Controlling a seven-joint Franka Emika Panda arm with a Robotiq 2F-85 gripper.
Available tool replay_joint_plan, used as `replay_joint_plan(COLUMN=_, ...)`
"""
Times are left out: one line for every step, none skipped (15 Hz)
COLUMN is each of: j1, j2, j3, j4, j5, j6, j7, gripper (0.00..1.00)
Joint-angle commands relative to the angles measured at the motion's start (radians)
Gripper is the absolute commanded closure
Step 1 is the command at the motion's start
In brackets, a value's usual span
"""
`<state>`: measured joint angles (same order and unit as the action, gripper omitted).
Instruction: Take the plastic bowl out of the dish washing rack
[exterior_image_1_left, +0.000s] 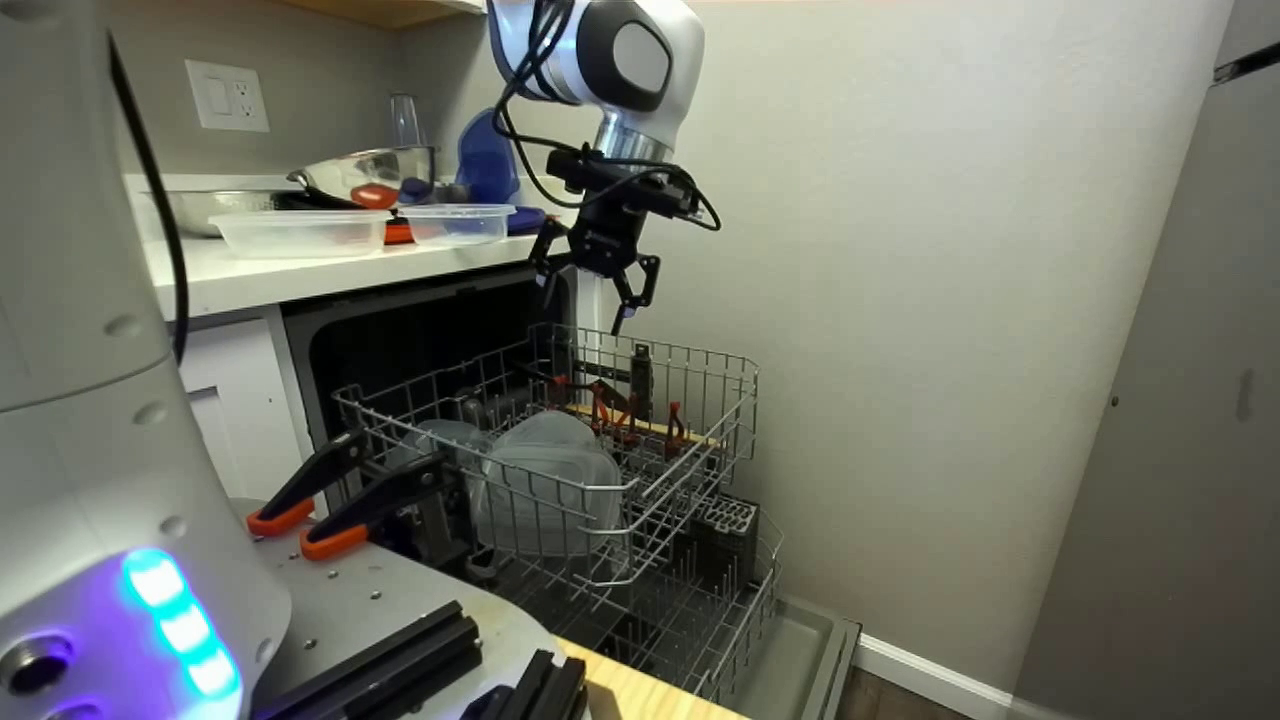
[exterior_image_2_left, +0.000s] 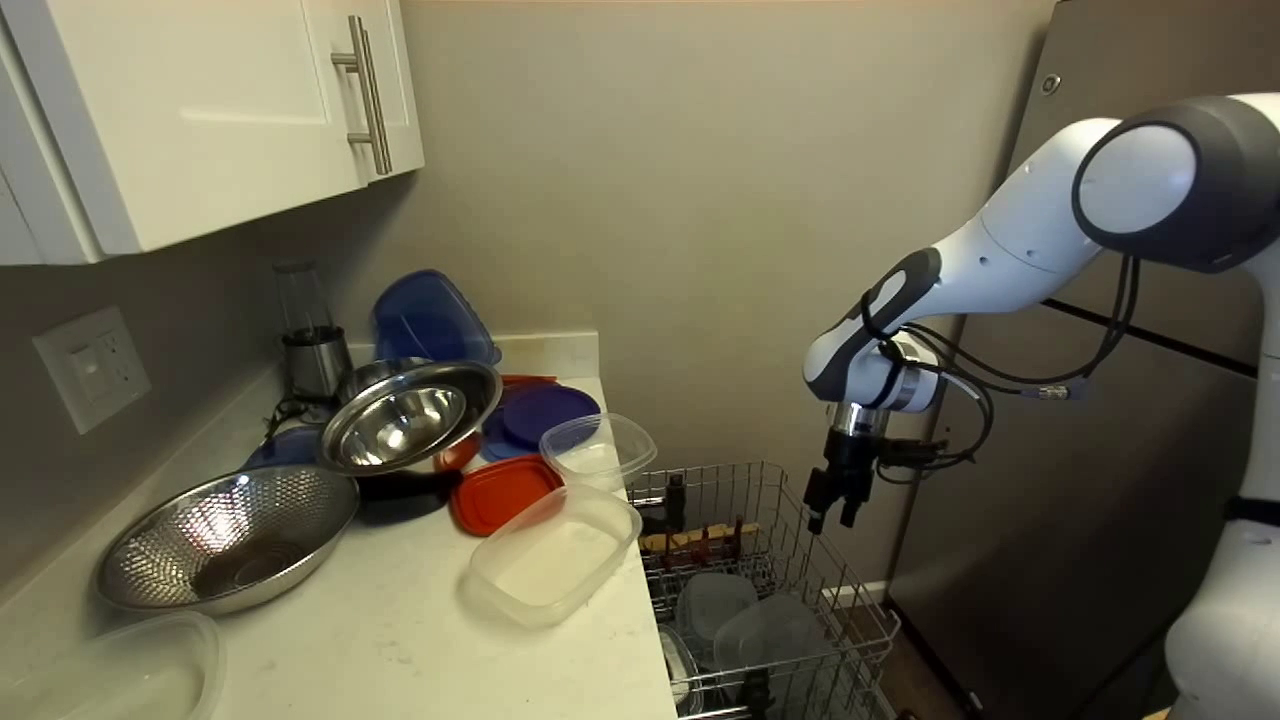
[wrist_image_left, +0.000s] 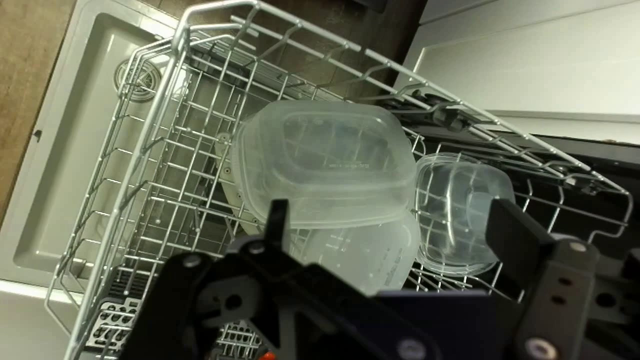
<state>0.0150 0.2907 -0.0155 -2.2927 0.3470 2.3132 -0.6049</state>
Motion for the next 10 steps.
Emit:
replay_joint_plan(j1=-0.027, j2=0.075, j3=0.036, j4=0.055, j5=-0.098, j6=0.047, j7=0.024, gripper=0.00)
replay_joint_plan(j1=-0.027, j2=0.089, j3=0.039, j4=0.066, j5=-0.123, j6=0.057, j7=0.030, gripper=0.00)
replay_joint_plan(j1=-0.029, j2=0.102, j3=0.042, j4=0.075, j5=-0.144, j6=0.064, j7=0.034, gripper=0.00)
replay_joint_plan(j1=-0.031, j2=0.111, j3=0.045, j4=0.083, j5=-0.162, j6=0.072, j7=0.037, gripper=0.00)
replay_joint_plan(j1=-0.034, j2=0.120, j3=0.048, j4=0.088, j5=-0.177, j6=0.080, j7=0.039, gripper=0.00)
replay_joint_plan(j1=-0.039, j2=0.125, j3=0.052, j4=0.091, j5=-0.187, j6=0.089, j7=0.039, gripper=0.00)
replay_joint_plan(j1=-0.043, j2=0.129, j3=0.055, j4=0.093, j5=-0.197, j6=0.094, j7=0.039, gripper=0.00)
replay_joint_plan(j1=-0.048, j2=0.132, j3=0.058, j4=0.094, j5=-0.203, j6=0.100, j7=0.039, gripper=0.00)
replay_joint_plan(j1=-0.051, j2=0.135, j3=0.060, j4=0.095, j5=-0.209, j6=0.106, j7=0.040, gripper=0.00)
replay_joint_plan(j1=-0.063, j2=0.134, j3=0.070, j4=0.093, j5=-0.197, j6=0.103, j7=0.024, gripper=0.00)
